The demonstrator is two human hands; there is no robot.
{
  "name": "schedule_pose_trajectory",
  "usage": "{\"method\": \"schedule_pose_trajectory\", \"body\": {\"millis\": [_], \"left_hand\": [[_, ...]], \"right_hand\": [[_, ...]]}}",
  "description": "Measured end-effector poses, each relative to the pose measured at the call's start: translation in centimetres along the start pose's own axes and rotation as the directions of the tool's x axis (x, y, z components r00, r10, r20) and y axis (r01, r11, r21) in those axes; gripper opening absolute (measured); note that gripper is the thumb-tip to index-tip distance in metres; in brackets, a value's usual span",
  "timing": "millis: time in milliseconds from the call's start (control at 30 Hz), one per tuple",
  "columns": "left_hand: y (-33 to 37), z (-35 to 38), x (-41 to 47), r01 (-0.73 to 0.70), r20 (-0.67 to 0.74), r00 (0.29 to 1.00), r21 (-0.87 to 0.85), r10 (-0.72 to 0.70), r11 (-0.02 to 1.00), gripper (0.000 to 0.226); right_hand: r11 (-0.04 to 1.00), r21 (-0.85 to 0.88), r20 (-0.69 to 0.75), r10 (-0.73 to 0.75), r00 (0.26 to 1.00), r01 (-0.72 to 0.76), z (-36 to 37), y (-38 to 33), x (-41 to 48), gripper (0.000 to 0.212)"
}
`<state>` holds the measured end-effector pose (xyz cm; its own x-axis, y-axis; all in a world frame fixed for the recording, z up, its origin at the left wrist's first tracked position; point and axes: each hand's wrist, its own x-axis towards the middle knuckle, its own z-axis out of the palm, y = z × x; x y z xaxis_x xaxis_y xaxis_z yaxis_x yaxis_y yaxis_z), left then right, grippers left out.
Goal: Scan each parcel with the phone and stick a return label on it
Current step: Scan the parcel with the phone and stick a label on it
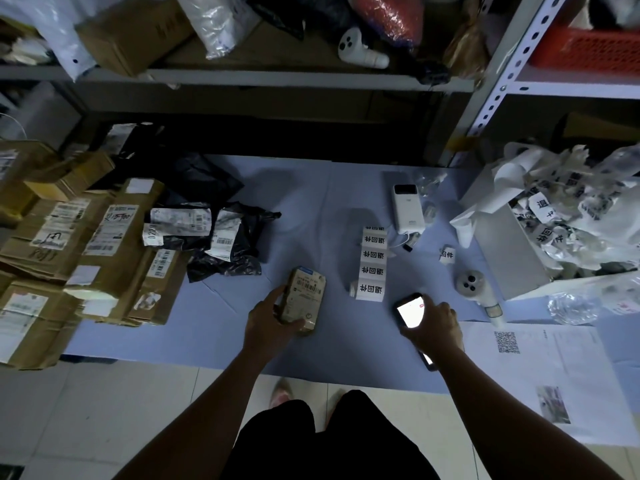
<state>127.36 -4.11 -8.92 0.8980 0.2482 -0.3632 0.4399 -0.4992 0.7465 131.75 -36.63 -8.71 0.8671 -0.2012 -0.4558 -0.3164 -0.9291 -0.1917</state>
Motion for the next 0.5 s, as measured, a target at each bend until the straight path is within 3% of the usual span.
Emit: {"method": "schedule_pose_trajectory", "body": {"millis": [100,267,400,500], "left_hand": [[-0.4,-0.6,-0.1,-0.027,0.044,0.999,-0.009,0.028,1.000,0.088],[-1.2,-1.5,-0.8,-0.113,0.088,0.990,0.000,0.112,0.994,0.086],[-1.0,-1.8,-0.6,-0.095,0.030,0.995,-0.034,0.096,0.995,0.090],[-1.1,-2.2,-0.2,-0.073,-0.005,0.997,-0.066,0.073,0.995,0.091]], "right_hand": [[0.990,0.124,-0.020,0.067,0.998,-0.064,0.7,-0.2,-0.8,0.088],[0.890,0.437,-0.086,0.182,0.980,-0.127,0.9,-1.8,-2.4,0.058],[0.832,0.555,-0.095,0.093,0.991,-0.025,-0.2,-4.4,-3.8,0.069],[0.843,0.528,-0.105,-0.060,0.993,0.107,-1.2,-6.5,-4.8,0.063]]}}
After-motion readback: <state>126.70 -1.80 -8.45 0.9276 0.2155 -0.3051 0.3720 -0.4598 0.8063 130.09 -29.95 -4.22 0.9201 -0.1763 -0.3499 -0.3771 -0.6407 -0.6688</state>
